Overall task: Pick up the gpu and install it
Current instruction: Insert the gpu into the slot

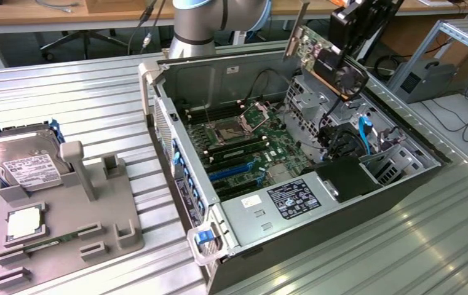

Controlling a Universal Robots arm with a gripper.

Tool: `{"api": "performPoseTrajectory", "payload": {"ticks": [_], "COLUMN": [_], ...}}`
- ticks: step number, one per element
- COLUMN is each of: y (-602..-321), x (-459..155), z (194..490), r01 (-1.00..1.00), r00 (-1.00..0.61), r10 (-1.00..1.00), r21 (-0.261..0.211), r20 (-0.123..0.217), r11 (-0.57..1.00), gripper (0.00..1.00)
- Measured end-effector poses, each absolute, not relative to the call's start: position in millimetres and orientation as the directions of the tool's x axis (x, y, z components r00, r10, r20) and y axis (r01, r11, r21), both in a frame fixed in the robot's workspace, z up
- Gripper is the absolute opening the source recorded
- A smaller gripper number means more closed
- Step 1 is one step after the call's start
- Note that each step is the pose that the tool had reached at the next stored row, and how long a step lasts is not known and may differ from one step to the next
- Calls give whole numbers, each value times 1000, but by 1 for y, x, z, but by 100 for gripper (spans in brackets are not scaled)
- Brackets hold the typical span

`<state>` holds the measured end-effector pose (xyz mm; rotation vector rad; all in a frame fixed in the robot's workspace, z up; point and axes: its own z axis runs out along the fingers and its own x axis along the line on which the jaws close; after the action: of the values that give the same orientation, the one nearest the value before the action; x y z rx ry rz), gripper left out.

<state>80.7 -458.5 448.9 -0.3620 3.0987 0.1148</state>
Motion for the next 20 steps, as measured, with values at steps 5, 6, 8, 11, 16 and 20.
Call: {"api": "performPoseTrajectory", "payload": {"ticks": [5, 6, 8, 11, 16, 20], "y": [-458, -458, -458, -458, -457, -457], "x": [81, 81, 81, 81, 81, 81], "z": [449, 449, 449, 449, 449, 449], "r01": [-318, -330, -353, -394, -505, -567], "r00": [-948, -944, -935, -919, -863, -824], "r10": [-316, -329, -352, -393, -505, -566], "r21": [70, 70, 70, 70, 68, 67], "r20": [-28, -28, -28, -28, -27, -26], "r11": [946, 941, 933, 916, 860, 821], "gripper": [27, 27, 27, 27, 27, 27]}}
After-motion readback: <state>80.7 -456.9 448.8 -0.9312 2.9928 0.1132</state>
